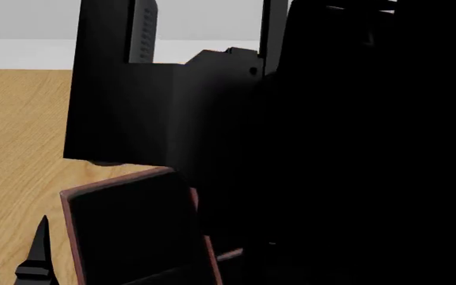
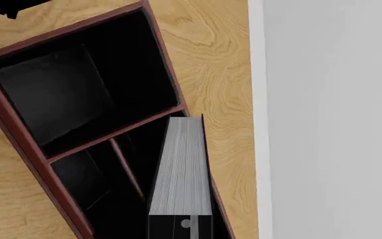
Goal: Pick up the book and place it in the front compartment of the caddy.
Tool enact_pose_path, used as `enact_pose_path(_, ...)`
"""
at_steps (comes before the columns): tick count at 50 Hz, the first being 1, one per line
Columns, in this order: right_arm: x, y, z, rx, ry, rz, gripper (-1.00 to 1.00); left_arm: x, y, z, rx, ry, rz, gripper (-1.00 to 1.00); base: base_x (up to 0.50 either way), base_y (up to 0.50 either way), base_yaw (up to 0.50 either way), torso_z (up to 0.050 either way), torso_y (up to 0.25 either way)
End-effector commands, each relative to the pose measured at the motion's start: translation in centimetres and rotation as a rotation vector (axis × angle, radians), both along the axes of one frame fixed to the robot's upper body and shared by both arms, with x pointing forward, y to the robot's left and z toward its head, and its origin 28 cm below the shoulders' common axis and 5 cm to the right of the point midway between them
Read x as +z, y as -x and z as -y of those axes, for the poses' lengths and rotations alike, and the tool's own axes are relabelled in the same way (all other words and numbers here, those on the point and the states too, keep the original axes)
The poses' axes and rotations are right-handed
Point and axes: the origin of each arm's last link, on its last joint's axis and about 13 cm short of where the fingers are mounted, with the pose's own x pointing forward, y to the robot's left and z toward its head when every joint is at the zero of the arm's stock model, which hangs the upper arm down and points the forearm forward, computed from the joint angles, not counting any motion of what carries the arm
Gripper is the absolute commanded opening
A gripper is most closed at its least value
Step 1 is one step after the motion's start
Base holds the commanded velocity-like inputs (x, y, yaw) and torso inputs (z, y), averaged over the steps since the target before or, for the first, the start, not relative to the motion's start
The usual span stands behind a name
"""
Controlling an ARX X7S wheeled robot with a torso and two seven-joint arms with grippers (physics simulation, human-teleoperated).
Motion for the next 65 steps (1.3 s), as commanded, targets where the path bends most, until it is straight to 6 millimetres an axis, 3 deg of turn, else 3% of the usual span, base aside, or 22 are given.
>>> enact_pose_path(1, 2.0, -1.0, -0.4, 0.039, 0.005, 0.115, -1.0, 0.2, 0.0, 0.0, -0.017, 0.016, 0.016, 1.0, 0.0, 0.0, 0.0, 0.0, 0.0)
enact_pose_path(33, 4.2, -5.7, -0.8, 0.124, -0.042, -0.026, -1.0, -0.2, 0.0, -0.3, -0.004, 0.013, 0.012, 1.0, 0.0, 0.0, 0.0, 0.001, 0.001)
enact_pose_path(65, 2.5, -7.4, -2.7, 0.148, 0.183, -0.142, -1.0, -0.2, -0.1, -0.4, -0.003, 0.01, 0.009, 1.0, 0.0, 0.0, 0.0, 0.0, 0.001)
